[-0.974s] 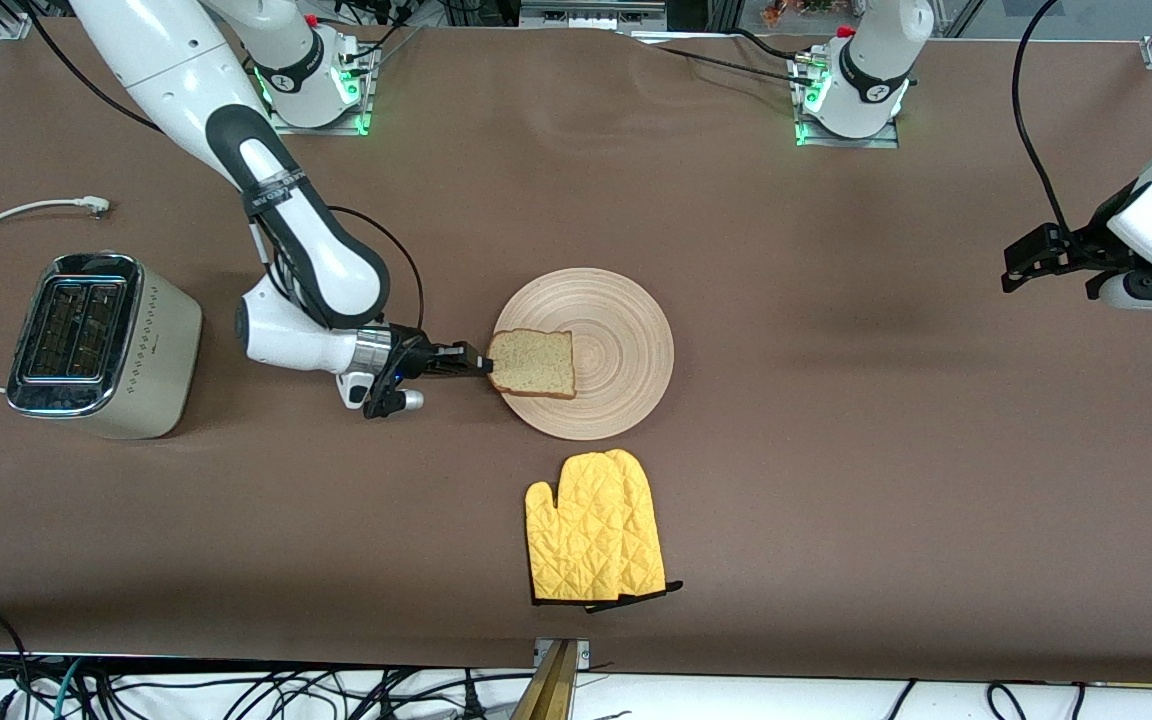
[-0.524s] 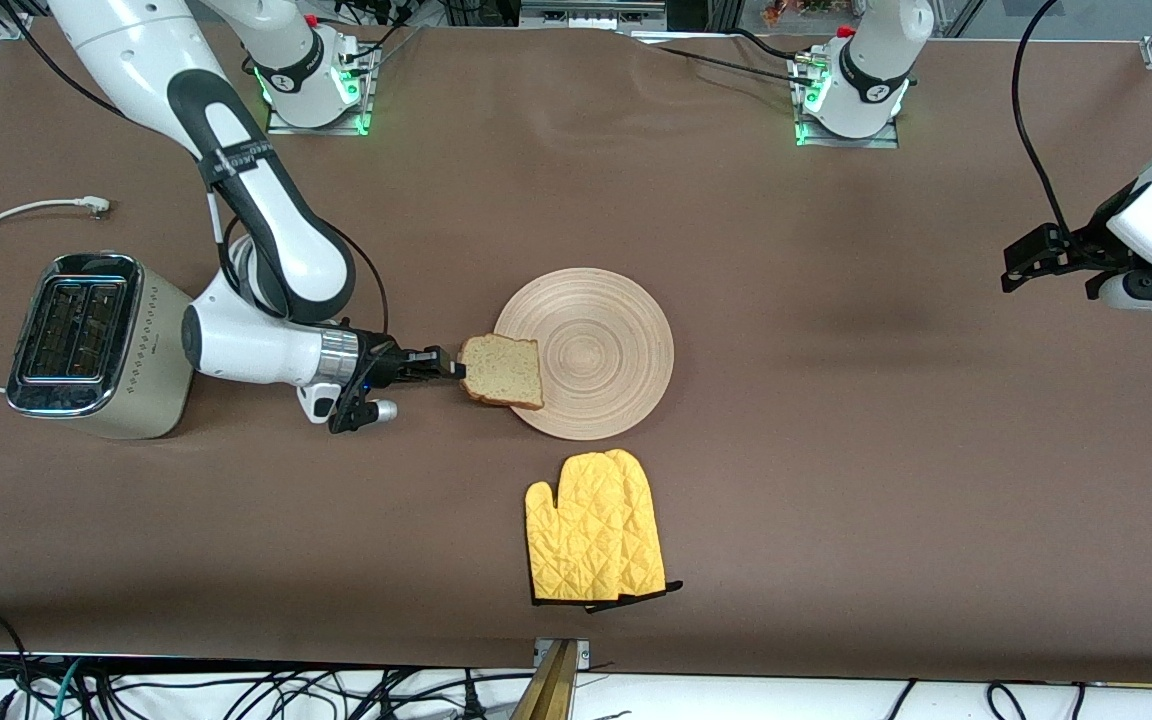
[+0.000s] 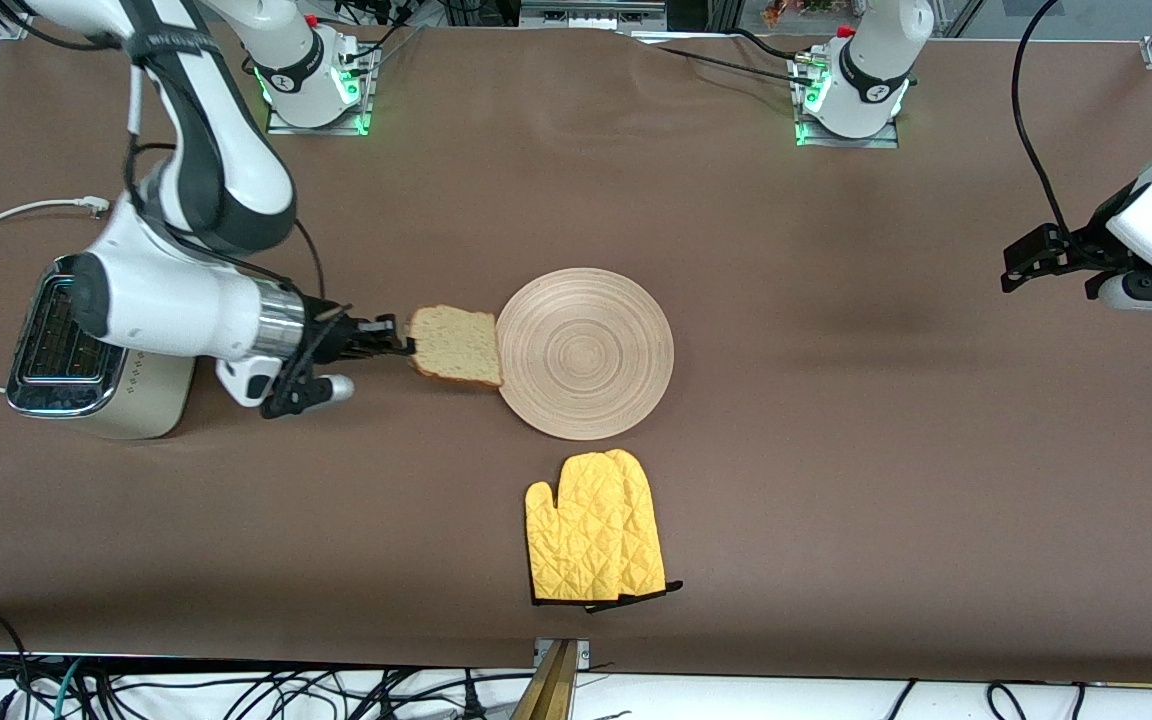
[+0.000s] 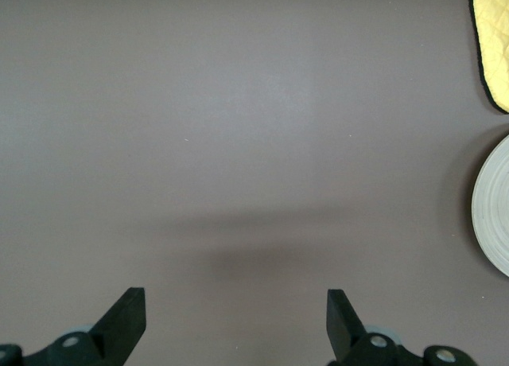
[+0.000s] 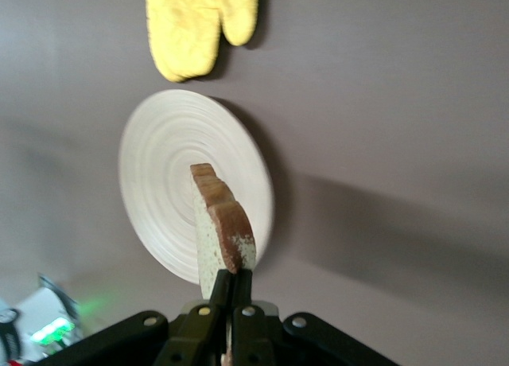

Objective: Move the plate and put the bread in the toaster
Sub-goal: 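Lift the bread with the right gripper and carry it to the toaster, then lower the bread into the toaster slot with the right gripper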

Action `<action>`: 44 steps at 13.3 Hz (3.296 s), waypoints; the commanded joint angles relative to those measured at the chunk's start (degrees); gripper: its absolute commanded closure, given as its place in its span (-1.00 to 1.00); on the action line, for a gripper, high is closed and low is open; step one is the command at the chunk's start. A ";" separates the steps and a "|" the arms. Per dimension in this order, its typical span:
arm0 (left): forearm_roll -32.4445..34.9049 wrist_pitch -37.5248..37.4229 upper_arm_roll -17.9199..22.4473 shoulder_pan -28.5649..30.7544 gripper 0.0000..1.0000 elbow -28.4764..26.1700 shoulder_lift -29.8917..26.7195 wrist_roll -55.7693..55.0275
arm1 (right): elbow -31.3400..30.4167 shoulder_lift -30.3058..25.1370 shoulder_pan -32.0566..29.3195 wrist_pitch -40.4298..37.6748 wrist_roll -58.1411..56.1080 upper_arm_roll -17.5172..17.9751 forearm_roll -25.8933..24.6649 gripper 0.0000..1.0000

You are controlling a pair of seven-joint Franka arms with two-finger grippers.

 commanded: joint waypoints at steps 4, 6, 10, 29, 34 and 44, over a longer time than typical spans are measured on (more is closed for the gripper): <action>1.12 0.00 0.16 -0.06 -1.00 -0.50 -0.59 -0.38 | 11.14 -3.22 0.13 -19.36 -3.34 -7.28 -17.51 1.00; 1.12 -0.18 0.16 -0.06 -1.00 -0.50 -0.59 -0.37 | 10.91 -5.59 0.31 -21.59 -7.04 -10.36 -19.19 1.00; 1.12 -0.27 0.16 -0.06 -1.00 -0.50 -0.59 -0.46 | 5.20 -11.65 0.22 -21.69 -16.52 -16.85 -28.06 1.00; 1.12 -0.27 0.07 -0.15 -1.00 -0.41 -0.59 -0.46 | 3.96 -5.86 -2.51 -13.51 -17.60 -26.80 -41.79 1.00; 1.12 -0.27 0.07 -0.06 -1.00 -0.41 -0.68 -0.46 | 3.87 -4.98 -2.51 -12.11 -17.51 -26.80 -41.88 1.00; 3.76 -0.96 1.57 0.56 -1.00 9.18 8.03 -0.81 | 3.96 -1.47 -2.51 -9.73 -13.74 -26.72 -41.70 1.00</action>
